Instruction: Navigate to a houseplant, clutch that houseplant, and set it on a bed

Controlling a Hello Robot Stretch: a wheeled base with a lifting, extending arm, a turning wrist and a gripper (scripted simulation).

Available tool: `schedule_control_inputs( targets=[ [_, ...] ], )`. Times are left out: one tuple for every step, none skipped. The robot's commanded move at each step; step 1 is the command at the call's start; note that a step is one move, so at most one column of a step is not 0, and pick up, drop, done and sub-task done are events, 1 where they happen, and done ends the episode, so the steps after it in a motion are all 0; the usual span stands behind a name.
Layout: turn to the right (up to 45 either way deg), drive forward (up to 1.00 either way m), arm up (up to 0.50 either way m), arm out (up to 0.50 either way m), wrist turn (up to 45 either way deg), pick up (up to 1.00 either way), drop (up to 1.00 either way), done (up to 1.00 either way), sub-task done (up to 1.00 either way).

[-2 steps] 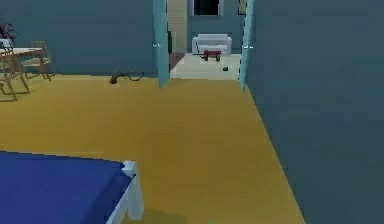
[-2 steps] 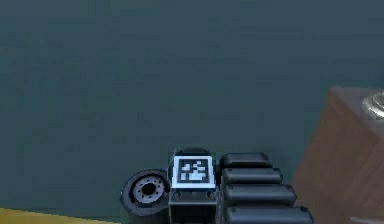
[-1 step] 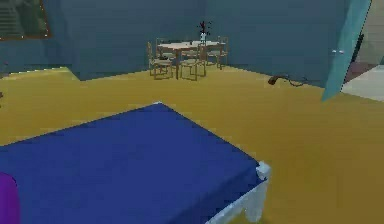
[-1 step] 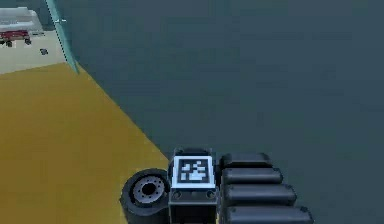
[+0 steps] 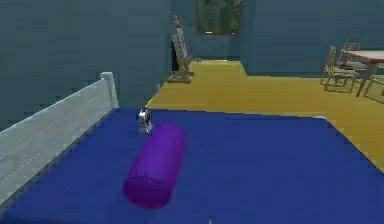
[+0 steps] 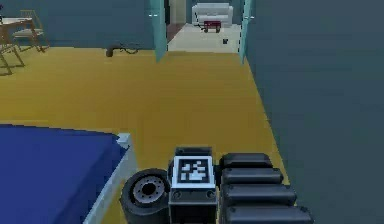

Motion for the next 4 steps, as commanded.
schedule_control_inputs(
  targets=[
    [-45.0, 0.00, 0.00, 0.00, 0.0, 0.00, 0.00, 0.00, 0.00],
    [-27.0, 0.00, 0.00, 0.00, 0.0, 0.00, 0.00, 0.00, 0.00],
    [45.0, 0.00, 0.00, 0.00, 0.0, 0.00, 0.00, 0.00, 0.00],
    [15.0, 0.00, 0.00, 0.00, 0.0, 0.00, 0.00, 0.00, 0.00]
  ],
)
